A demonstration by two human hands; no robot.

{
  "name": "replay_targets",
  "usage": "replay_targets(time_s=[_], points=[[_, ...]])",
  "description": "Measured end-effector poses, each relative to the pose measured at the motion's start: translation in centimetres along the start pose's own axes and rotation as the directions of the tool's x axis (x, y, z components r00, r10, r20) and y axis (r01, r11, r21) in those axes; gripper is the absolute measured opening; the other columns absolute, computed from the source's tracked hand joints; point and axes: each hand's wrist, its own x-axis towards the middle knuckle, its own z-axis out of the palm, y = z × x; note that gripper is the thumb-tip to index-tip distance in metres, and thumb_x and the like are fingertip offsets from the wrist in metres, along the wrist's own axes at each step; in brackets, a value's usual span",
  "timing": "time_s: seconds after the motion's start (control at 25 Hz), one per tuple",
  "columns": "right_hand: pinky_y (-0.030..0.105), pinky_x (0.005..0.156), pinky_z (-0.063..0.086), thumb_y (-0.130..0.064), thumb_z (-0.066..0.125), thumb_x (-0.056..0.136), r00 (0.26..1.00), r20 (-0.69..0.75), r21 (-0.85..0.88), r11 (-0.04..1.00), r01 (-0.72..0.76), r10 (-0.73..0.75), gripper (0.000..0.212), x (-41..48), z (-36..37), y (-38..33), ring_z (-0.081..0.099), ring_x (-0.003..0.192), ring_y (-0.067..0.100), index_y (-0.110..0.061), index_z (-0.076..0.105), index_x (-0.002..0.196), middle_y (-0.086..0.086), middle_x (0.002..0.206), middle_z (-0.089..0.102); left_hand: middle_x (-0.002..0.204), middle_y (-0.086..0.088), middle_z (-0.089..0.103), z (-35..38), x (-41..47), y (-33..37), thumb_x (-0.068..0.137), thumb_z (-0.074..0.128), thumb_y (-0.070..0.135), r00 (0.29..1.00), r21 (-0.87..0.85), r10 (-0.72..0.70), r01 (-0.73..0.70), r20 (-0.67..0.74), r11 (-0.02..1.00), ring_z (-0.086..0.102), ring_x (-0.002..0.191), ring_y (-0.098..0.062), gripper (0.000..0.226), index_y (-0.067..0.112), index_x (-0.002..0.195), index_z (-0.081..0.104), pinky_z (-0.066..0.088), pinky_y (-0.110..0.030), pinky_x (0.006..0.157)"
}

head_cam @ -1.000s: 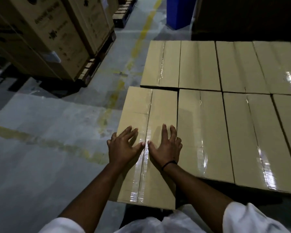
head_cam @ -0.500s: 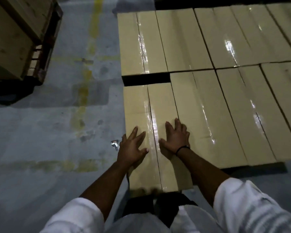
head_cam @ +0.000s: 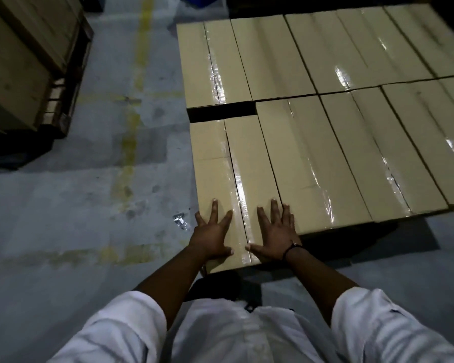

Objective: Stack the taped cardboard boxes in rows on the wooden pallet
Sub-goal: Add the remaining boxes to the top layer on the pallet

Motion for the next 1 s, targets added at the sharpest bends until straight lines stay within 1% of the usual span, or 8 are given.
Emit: replay_targets(time_s=[0.08,0.16,0.32,0.44,0.52,0.72,0.8,1.0], points=[[0.059,0.123,-0.008,-0.097,0.049,0.065,1.000,0.001,-0.044,0.999,0.029,-0.029,0.134,-1.5,0.8,0.6,-0.032,0.147,0.048,-0.032,-0.020,0.160,0.019,0.160,-0.039,0.161,-0.004,-0.042,1.7,-1.5,0.9,0.073,0.083,0.060,1.000,0.063,-0.006,0.005,0.011,0.998,-0.015,0.142,-0.069,0.129,0.040,0.161,-0.008,0.034,-0.067,0.111],[0.059,0.124,-0.007,-0.099,0.053,0.059,0.998,0.022,-0.061,0.997,0.057,-0.056,0.142,-2.5,1.0,1.2,-0.033,0.147,0.047,-0.033,-0.022,0.159,0.020,0.159,-0.040,0.161,-0.005,-0.041,2.5,-2.9,1.6,0.069,0.086,0.061,0.999,0.091,-0.004,0.000,0.037,0.996,-0.017,0.140,-0.070,0.136,0.038,0.161,-0.010,0.030,-0.069,0.112],[0.055,0.124,-0.007,-0.094,0.063,0.058,0.997,0.027,-0.047,0.996,0.071,-0.069,0.144,-2.3,1.3,1.8,-0.030,0.149,0.044,-0.037,-0.022,0.158,0.022,0.159,-0.038,0.163,-0.007,-0.037,2.3,-3.9,1.8,0.072,0.090,0.048,0.999,0.121,0.028,-0.032,0.029,0.992,-0.018,0.141,-0.069,0.134,0.036,0.163,-0.008,0.021,-0.070,0.116],[0.051,0.124,-0.003,-0.092,0.065,0.060,0.999,-0.010,-0.017,0.999,0.049,-0.049,0.139,-2.2,1.5,1.8,-0.023,0.152,0.043,-0.037,-0.016,0.160,0.022,0.163,-0.031,0.166,-0.006,-0.031,1.8,-4.1,1.6,0.074,0.088,0.048,0.999,0.122,0.040,-0.041,0.012,0.992,-0.018,0.144,-0.063,0.129,0.033,0.164,-0.002,0.018,-0.070,0.117],[0.049,0.125,0.003,-0.090,0.064,0.064,0.999,-0.051,0.002,1.000,0.014,-0.014,0.134,-2.0,1.3,1.8,-0.014,0.155,0.042,-0.035,-0.010,0.162,0.022,0.166,-0.023,0.169,-0.008,-0.024,1.2,-3.8,1.5,0.077,0.086,0.048,0.999,0.129,0.050,-0.048,-0.019,0.991,-0.013,0.148,-0.060,0.122,0.029,0.165,0.003,0.015,-0.068,0.119],[0.051,0.123,0.022,-0.090,0.055,0.073,0.985,-0.172,-0.034,0.999,-0.025,0.019,0.118,-0.9,1.1,1.1,0.007,0.155,0.042,-0.028,0.009,0.162,0.026,0.168,0.002,0.171,-0.007,-0.014,-0.4,-1.6,0.7,0.078,0.084,0.049,0.998,0.115,0.043,-0.036,-0.051,0.993,-0.008,0.147,-0.062,0.116,0.029,0.165,0.010,0.017,-0.068,0.118],[0.053,0.121,0.027,-0.089,0.054,0.075,0.981,-0.195,-0.055,0.998,-0.029,0.017,0.113,-0.5,1.0,1.1,0.011,0.154,0.043,-0.027,0.013,0.161,0.026,0.167,0.007,0.171,-0.006,-0.014,-0.7,-0.9,0.5,0.078,0.085,0.051,0.998,0.124,0.039,-0.032,-0.048,0.992,-0.008,0.147,-0.063,0.116,0.030,0.164,0.010,0.020,-0.068,0.118],[0.053,0.120,0.028,-0.087,0.052,0.078,0.980,-0.199,-0.113,0.993,-0.025,0.002,0.109,-0.4,0.7,1.1,0.015,0.152,0.044,-0.026,0.016,0.161,0.027,0.165,0.011,0.171,-0.003,-0.016,-1.0,-0.2,0.5,0.079,0.084,0.050,1.000,0.113,0.021,-0.019,-0.016,0.993,-0.012,0.147,-0.062,0.115,0.033,0.164,0.009,0.020,-0.067,0.118]])
